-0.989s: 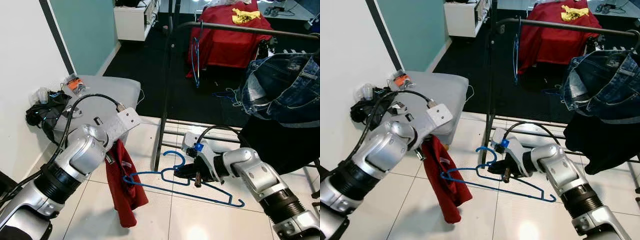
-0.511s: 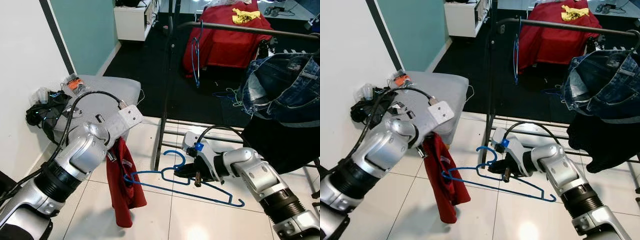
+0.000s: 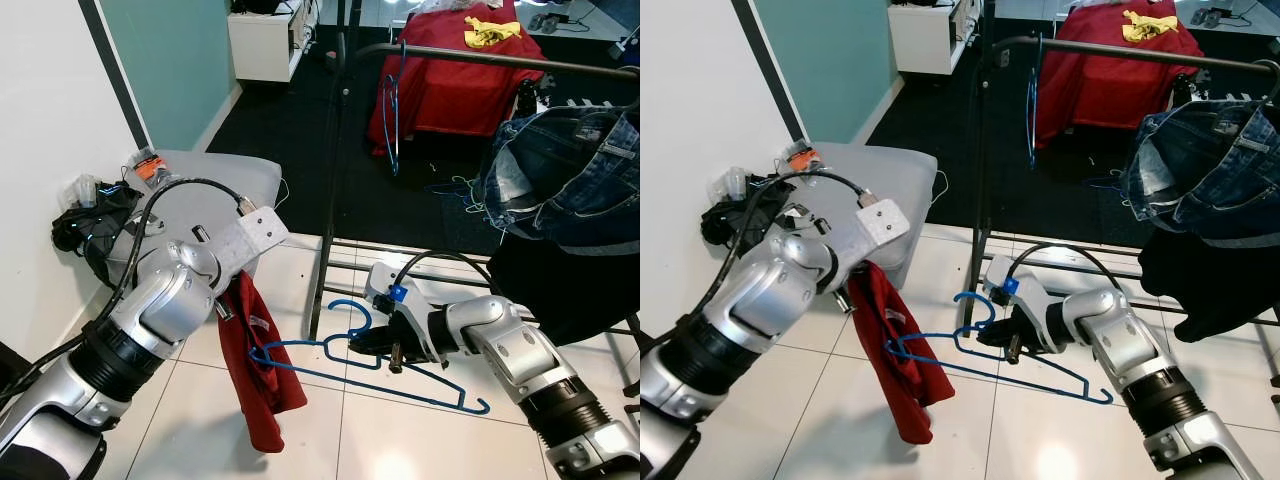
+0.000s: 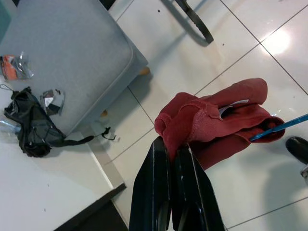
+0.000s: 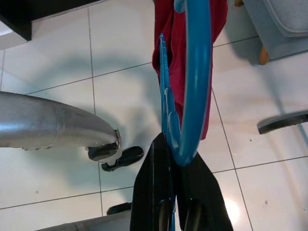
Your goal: Hang hanger
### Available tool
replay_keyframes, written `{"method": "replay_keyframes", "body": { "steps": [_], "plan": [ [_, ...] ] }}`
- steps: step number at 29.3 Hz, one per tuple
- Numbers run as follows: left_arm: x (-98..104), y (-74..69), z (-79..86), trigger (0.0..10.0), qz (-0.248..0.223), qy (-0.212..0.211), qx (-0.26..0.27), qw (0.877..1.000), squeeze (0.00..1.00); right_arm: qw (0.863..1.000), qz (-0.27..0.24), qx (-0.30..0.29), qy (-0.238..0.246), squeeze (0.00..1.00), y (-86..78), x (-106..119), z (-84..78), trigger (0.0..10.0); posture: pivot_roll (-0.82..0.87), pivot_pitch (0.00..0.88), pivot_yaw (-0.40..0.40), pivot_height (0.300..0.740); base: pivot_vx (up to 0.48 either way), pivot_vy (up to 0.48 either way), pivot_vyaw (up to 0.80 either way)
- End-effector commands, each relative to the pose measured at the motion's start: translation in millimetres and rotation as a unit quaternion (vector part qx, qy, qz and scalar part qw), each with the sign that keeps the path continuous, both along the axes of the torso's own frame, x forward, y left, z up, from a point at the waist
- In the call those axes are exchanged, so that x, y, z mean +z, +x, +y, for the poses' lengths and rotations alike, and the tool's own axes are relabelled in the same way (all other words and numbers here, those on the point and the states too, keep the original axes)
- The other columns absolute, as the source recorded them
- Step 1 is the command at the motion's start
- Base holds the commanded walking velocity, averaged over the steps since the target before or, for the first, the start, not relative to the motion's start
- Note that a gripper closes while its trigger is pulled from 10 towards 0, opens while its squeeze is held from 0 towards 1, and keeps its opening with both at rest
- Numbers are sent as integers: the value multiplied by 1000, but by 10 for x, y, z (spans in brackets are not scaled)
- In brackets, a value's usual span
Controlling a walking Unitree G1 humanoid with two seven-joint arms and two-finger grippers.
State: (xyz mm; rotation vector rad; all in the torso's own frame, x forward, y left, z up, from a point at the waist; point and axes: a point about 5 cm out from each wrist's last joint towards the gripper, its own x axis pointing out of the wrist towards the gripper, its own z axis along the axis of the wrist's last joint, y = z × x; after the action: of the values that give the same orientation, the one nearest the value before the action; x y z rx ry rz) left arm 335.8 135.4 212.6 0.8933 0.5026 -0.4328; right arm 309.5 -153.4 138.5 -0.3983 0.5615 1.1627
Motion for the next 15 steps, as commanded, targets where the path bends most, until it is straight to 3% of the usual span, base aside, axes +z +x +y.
{"method": "replay_keyframes", "body": {
  "steps": [1,15],
  "plan": [
    [38,-15,0,10000,-5,5,-3,1000,0,1000,-7,-8,-5,0,19,1,-37,10000,-13,144,22,740,0,0,0],
    [63,-27,-10,10000,-6,5,-6,1000,0,1000,-17,-20,-8,0,64,7,-54,10000,-12,145,18,740,0,0,0]
  ]
}}
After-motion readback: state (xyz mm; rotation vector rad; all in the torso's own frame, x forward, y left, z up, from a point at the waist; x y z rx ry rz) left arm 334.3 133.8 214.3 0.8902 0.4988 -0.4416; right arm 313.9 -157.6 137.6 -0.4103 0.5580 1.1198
